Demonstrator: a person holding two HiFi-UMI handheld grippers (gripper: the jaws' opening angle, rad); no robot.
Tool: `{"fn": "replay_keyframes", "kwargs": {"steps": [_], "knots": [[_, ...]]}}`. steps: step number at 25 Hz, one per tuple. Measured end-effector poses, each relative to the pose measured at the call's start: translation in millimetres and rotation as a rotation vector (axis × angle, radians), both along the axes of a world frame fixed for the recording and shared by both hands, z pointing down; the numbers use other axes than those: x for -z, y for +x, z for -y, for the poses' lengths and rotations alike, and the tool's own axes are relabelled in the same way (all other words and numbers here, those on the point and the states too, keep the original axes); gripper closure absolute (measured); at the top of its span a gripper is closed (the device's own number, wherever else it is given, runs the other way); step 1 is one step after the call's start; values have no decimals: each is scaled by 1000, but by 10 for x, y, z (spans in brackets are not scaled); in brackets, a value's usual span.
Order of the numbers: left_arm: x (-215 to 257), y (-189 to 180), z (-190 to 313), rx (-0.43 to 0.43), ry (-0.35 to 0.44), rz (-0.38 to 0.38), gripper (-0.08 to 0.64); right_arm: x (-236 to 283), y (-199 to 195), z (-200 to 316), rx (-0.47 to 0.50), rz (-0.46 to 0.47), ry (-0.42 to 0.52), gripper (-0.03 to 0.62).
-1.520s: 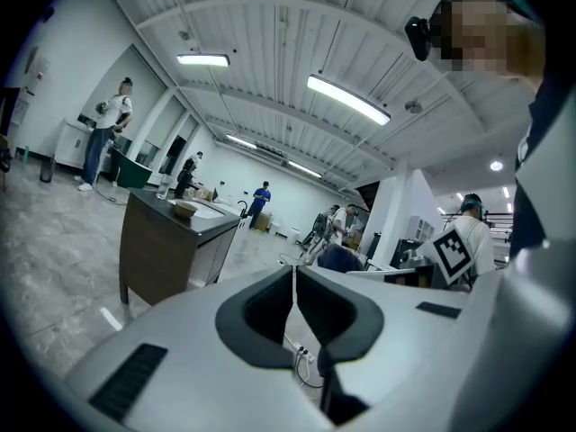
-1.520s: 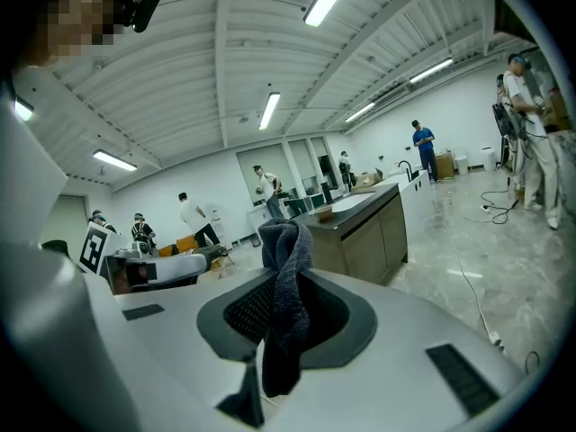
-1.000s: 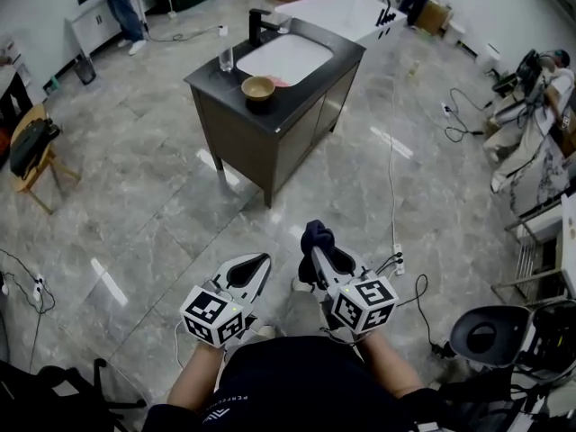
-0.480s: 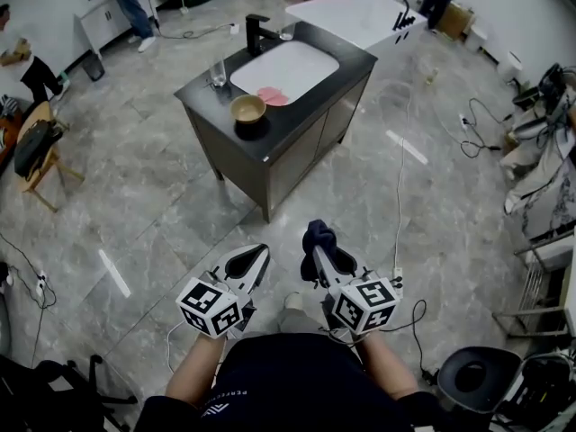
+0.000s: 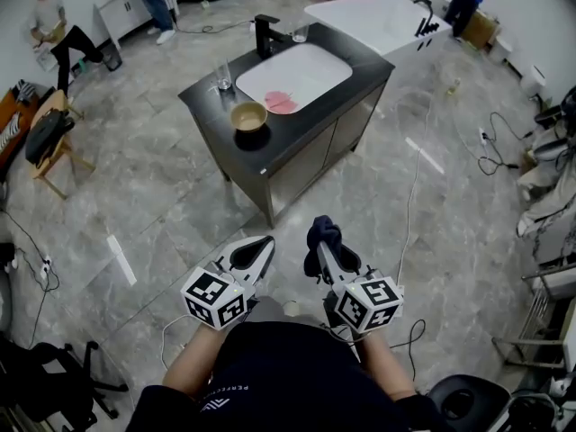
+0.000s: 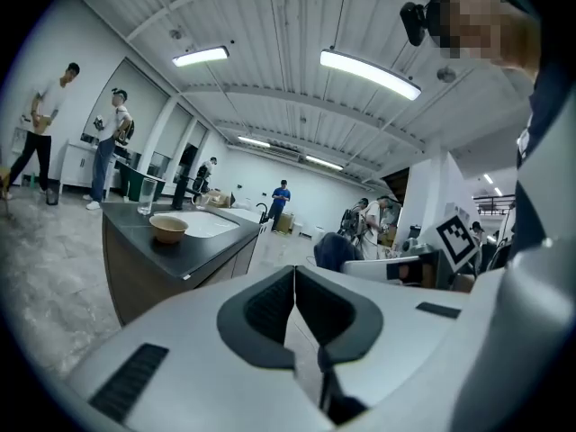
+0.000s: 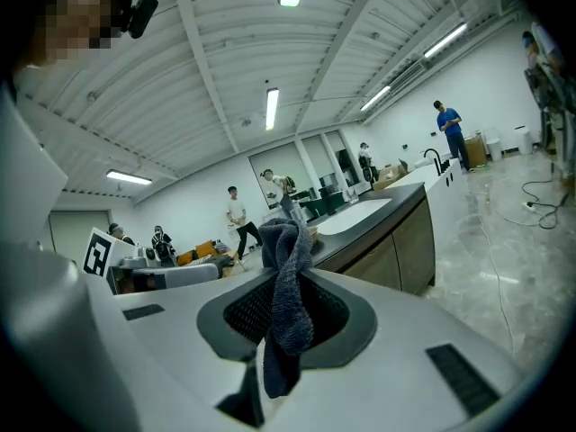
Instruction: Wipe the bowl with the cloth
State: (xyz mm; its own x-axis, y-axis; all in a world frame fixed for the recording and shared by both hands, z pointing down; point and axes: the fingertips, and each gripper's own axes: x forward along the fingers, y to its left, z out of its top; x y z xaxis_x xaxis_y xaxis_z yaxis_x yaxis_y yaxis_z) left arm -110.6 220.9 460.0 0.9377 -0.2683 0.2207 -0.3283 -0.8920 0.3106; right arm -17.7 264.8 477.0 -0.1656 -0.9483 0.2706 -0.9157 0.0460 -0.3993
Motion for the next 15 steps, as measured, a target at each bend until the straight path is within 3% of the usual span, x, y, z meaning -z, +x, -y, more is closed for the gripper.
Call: {"fn": "replay_keyframes", "kwargs": {"steps": [15], "knots": [[-159, 308, 596, 0, 20, 37, 549, -104, 238, 439, 7, 14, -17, 523]]}}
